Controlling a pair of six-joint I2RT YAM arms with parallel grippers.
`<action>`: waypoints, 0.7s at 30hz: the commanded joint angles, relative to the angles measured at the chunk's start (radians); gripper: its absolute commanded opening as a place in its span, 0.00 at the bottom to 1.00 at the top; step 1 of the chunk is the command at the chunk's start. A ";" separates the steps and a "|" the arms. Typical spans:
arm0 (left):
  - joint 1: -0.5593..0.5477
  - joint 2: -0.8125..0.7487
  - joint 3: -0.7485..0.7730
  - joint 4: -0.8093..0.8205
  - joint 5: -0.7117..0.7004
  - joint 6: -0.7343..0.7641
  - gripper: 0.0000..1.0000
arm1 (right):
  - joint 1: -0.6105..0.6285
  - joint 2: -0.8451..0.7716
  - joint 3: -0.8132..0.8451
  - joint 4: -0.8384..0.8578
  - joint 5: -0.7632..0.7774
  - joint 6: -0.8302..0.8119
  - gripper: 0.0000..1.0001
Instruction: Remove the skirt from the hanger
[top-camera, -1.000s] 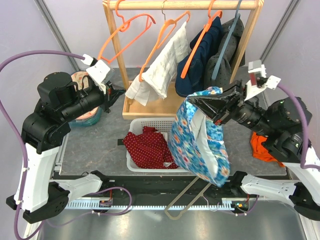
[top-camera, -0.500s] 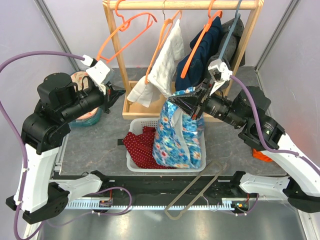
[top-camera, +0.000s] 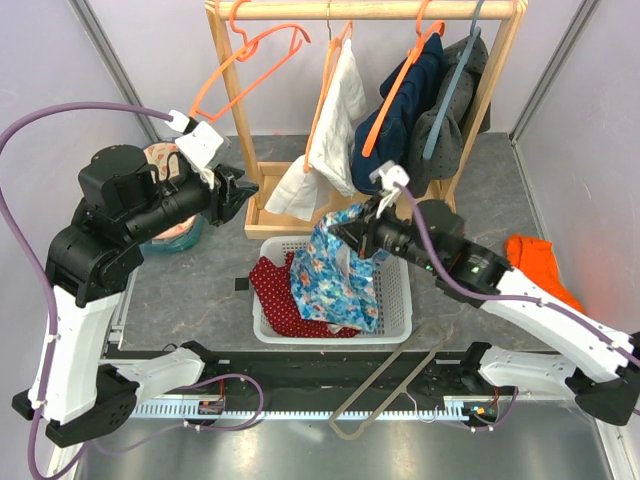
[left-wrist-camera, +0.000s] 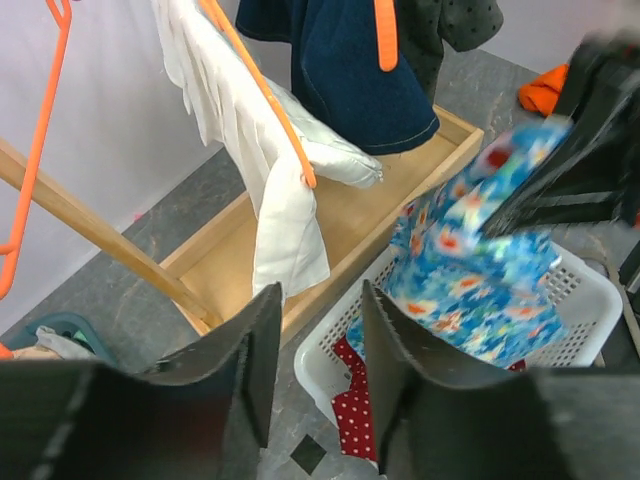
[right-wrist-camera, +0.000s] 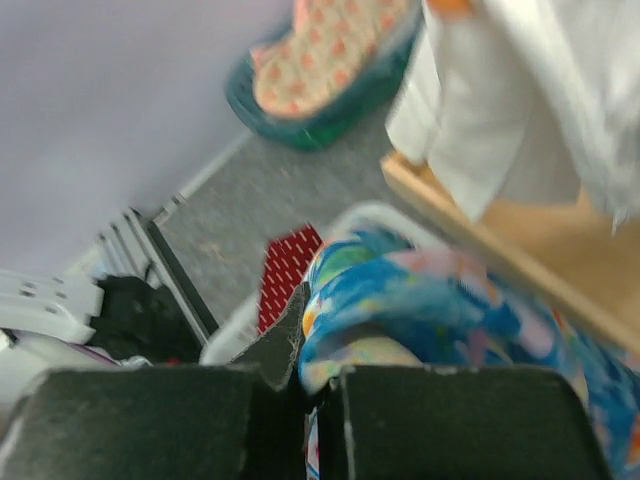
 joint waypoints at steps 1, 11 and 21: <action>0.001 0.025 0.026 0.080 -0.004 0.001 0.49 | -0.004 0.024 -0.153 0.077 0.077 0.062 0.00; -0.002 0.219 0.116 0.270 -0.002 -0.038 0.52 | -0.010 0.104 -0.477 0.215 0.055 0.220 0.00; -0.032 0.477 0.251 0.358 -0.116 -0.093 0.52 | -0.010 0.242 -0.700 0.332 -0.002 0.387 0.00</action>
